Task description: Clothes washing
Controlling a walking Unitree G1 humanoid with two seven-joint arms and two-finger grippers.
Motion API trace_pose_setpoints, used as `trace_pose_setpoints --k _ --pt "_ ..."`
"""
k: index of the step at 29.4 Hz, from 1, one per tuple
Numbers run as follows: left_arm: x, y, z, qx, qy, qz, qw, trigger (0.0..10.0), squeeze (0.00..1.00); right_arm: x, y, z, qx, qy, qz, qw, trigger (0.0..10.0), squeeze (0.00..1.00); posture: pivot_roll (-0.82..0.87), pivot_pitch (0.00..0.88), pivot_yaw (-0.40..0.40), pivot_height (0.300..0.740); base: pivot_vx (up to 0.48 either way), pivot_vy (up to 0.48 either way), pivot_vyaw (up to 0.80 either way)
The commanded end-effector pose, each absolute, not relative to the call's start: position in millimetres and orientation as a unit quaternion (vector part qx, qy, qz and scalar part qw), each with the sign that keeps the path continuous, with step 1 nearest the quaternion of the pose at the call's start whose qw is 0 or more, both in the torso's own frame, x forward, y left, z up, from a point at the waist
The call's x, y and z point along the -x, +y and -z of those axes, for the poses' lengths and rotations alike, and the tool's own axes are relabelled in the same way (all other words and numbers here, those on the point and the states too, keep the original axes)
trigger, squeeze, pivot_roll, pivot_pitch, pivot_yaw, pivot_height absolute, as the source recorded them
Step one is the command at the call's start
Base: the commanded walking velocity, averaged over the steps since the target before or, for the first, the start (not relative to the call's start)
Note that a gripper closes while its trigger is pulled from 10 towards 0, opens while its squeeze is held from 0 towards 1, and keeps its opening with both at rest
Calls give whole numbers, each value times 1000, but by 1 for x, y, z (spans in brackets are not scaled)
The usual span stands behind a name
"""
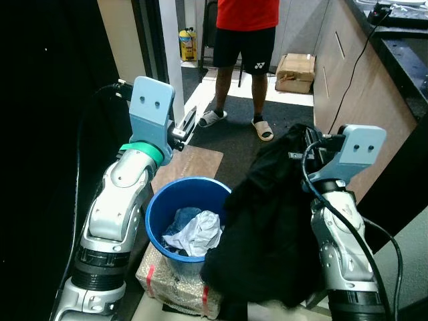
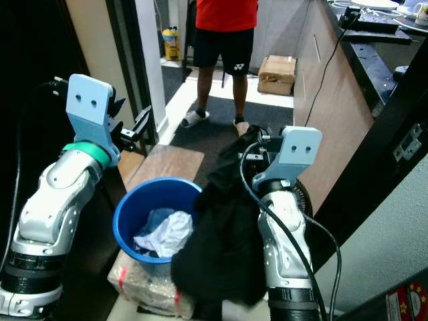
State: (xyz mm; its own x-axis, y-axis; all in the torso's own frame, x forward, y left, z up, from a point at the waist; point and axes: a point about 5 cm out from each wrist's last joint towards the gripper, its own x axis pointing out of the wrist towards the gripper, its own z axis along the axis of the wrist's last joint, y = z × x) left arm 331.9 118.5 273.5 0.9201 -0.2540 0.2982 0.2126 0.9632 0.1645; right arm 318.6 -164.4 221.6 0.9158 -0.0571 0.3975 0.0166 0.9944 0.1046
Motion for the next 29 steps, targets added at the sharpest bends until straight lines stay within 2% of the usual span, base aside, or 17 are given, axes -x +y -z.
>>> trace_pose_setpoints --k 1,7,19,22,29 --pt "-334 121 -270 -62 -154 113 980 10000 0 -320 -165 -224 -51 -207 31 977 10000 0 78 6 62 740 0 0 0" --pt "-335 121 -270 -60 -153 111 980 10000 0 -325 -165 -225 -48 -207 42 976 10000 0 80 4 61 740 0 0 0" --pt "-336 123 -271 -60 -154 110 980 10000 0 -327 -165 -226 -75 -204 46 975 10000 0 79 3 65 740 0 0 -800" --pt "-338 123 -272 -60 -154 113 980 10000 0 -329 -158 -231 -87 -212 39 973 10000 0 72 0 72 740 0 0 -800" --pt "-340 123 -276 -61 -158 115 979 10000 0 -332 -151 -234 -98 -216 32 971 10000 0 78 0 78 740 0 0 0"
